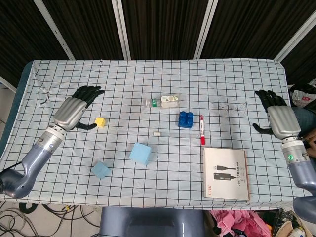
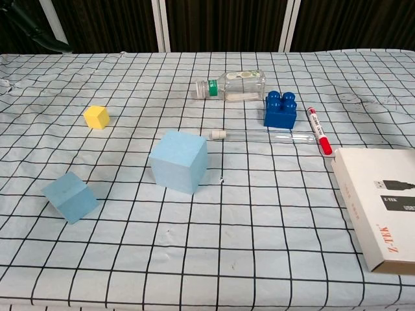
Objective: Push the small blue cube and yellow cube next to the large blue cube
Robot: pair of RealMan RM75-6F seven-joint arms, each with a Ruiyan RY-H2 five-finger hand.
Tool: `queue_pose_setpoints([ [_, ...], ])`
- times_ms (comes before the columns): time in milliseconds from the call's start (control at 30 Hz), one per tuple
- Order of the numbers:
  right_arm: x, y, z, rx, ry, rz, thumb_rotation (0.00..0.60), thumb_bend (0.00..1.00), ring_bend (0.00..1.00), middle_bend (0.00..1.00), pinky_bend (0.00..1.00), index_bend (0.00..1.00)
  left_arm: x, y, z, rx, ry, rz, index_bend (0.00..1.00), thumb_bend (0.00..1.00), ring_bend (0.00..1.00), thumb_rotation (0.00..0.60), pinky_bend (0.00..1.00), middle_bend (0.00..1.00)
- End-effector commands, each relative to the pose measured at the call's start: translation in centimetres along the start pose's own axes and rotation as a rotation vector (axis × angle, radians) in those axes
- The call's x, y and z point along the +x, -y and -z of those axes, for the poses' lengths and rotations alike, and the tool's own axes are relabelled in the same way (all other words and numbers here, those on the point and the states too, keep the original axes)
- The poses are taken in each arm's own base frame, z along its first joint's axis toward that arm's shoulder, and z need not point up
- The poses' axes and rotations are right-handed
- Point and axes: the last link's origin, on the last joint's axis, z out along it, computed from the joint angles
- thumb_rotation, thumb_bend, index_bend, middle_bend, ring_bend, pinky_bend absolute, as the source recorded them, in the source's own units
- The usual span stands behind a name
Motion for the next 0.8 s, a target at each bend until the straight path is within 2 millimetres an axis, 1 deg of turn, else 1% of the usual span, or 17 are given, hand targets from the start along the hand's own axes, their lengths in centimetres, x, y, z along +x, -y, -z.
queue_pose_setpoints([
  [33, 0.2, -0.2, -0.3, -0.011, 0.000, 0.003, 0.600, 0.21, 0.00, 0.04, 0.11, 0.00, 0.0, -0.2, -0.5, 0.004, 0.014, -0.004, 0.10, 0.16, 0.00, 0.600, 0.00, 0.05],
  [233, 0.2, -0.6, -0.1, -0.023, 0.004, 0.005, 0.600, 0.21, 0.00, 0.04, 0.11, 0.00, -0.1, 0.0, -0.5, 0.015, 0.010, -0.013, 0.10, 0.16, 0.00, 0.600, 0.00, 0.05],
  [567, 0.7, -0.8, 1.4, -0.022, -0.022, -0.001, 0.600, 0.21, 0.00, 0.04, 0.11, 0.00, 0.7, -0.3, 0.6, 0.007, 0.004, -0.033, 0.10, 0.16, 0.00, 0.600, 0.00, 0.05],
  [767, 0.9, -1.4, 2.8, -0.032, -0.021, 0.028, 0.600, 0.21, 0.00, 0.04, 0.11, 0.00, 0.7, -0.3, 1.5, 0.013, 0.014, -0.055, 0.10, 0.16, 0.00, 0.600, 0.00, 0.05],
  [800, 1.0, -1.6, 3.3, -0.033, -0.027, 0.027, 0.600, 0.21, 0.00, 0.04, 0.11, 0.00, 0.8, -0.2, 1.9, 0.018, 0.015, -0.063, 0.10, 0.16, 0.00, 0.600, 0.00, 0.05],
])
